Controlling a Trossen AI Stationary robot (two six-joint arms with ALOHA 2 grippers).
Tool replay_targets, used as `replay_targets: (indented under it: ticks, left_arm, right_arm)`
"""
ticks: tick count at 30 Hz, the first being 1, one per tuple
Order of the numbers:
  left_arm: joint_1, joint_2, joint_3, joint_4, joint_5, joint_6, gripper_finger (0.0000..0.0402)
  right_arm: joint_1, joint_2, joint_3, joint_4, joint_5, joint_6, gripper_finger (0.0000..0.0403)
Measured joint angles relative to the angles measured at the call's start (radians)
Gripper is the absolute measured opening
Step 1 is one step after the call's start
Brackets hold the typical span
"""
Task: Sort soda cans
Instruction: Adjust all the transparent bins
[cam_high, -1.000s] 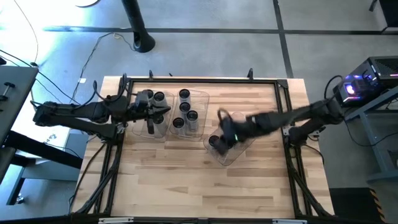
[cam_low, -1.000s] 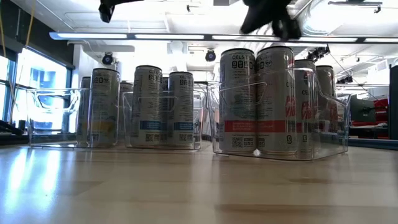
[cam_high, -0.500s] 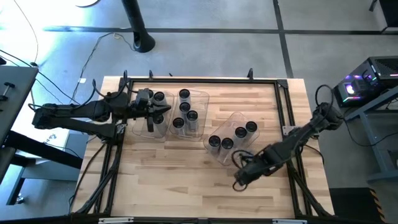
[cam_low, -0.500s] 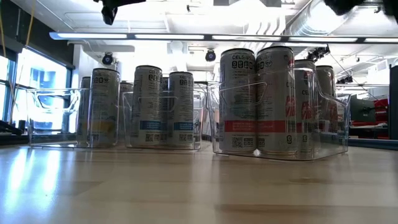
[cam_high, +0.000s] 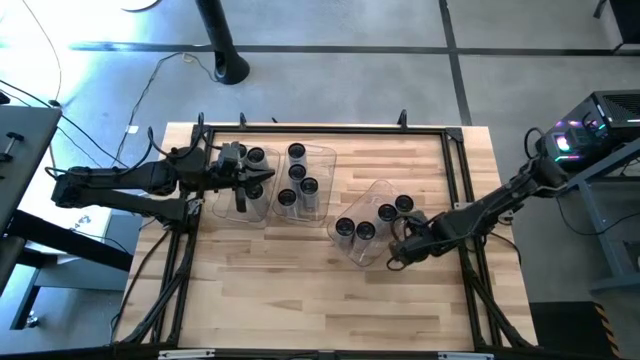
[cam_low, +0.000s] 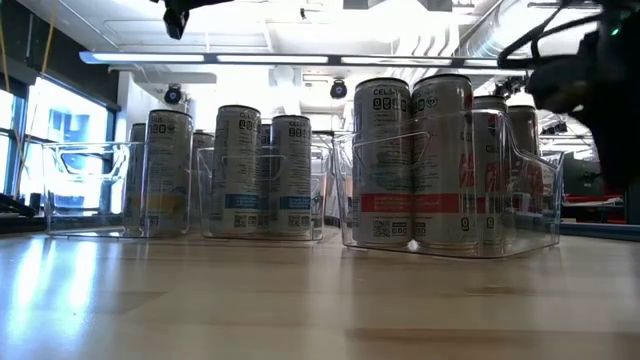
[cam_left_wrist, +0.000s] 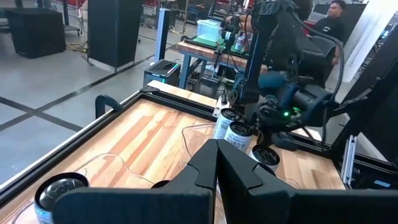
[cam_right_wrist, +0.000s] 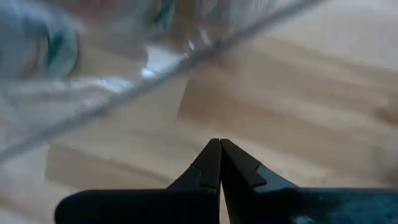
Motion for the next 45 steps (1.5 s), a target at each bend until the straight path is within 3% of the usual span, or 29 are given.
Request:
replay_targets:
  ticks: [7,16,34,39,45]
  left_arm:
    - [0.0,0.0,0.0,0.0,-0.002,0.001,0.0]
    - [0.0,0.0,0.0,0.0,-0.004,-0.005,0.0]
    - [0.0,0.0,0.0,0.0,-0.003,-0.007,0.0]
    - [0.0,-0.003,0.0,-0.01,-0.002,-0.002,0.0]
    - [0.0,-0.003,0.0,-0.022,-0.002,0.003,0.0]
  right_arm:
    - [-0.048,-0.008,-0.078,0.115,0.11,-0.023,0.0]
    - [-0.169,-0.007,-0.096,0.107,0.272,-0.009,0.0]
    - [-0.491,-0.012,-0.088,0.316,0.367,-0.353,0.0]
    - [-0.464,-0.058,-0.033,0.227,0.298,-0.448,0.0]
    - [-0.295,-0.093,0.075,0.063,0.224,-0.449,0.0]
